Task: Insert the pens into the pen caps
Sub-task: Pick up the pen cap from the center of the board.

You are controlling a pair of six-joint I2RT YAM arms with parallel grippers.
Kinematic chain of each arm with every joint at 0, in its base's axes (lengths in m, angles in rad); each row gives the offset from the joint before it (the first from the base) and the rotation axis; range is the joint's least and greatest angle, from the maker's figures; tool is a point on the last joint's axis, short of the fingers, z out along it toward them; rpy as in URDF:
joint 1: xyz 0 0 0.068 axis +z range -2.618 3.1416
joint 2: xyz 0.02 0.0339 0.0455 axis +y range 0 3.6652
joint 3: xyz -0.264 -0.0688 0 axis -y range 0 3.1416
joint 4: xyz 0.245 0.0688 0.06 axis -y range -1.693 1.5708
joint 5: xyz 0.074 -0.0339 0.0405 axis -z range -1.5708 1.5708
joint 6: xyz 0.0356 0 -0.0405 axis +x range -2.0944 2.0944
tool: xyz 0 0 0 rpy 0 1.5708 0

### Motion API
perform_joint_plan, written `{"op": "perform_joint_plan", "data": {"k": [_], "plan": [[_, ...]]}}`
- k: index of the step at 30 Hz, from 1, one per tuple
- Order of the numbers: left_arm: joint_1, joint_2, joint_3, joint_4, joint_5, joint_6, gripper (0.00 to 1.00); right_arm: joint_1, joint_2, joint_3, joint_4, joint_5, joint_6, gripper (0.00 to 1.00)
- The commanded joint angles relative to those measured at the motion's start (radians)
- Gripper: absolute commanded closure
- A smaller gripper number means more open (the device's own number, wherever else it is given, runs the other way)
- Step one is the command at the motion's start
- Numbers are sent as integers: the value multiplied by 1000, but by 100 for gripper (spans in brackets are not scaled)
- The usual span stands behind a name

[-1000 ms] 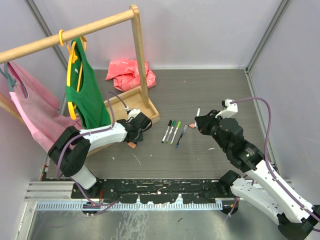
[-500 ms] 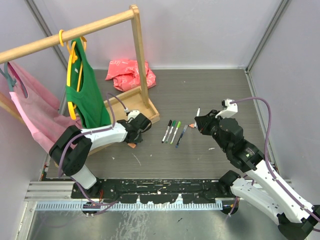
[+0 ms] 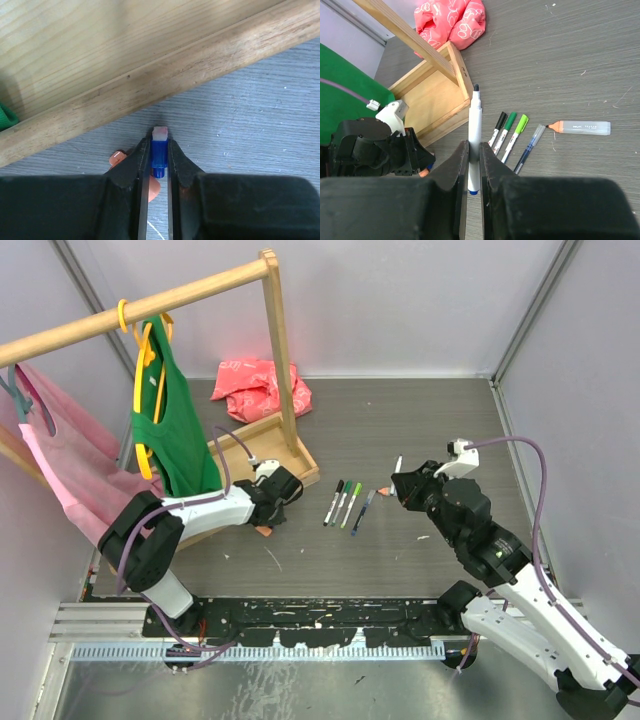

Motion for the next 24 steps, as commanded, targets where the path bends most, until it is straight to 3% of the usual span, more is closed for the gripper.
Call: {"op": "perform_joint_plan", "data": {"k": [1, 7, 13, 24], "plan": [[3, -46, 7, -7, -25, 12, 93, -3, -7, 14, 29, 9, 16, 100], [-19, -123, 74, -78, -66, 66, 97, -4, -15, 12, 29, 15, 27, 100], [-103, -167, 82, -12, -4, 82, 98, -5, -18, 9, 29, 27, 32, 100], [-334, -34, 191, 63, 33, 57, 100, -4, -26, 5, 24, 51, 42, 100]]}}
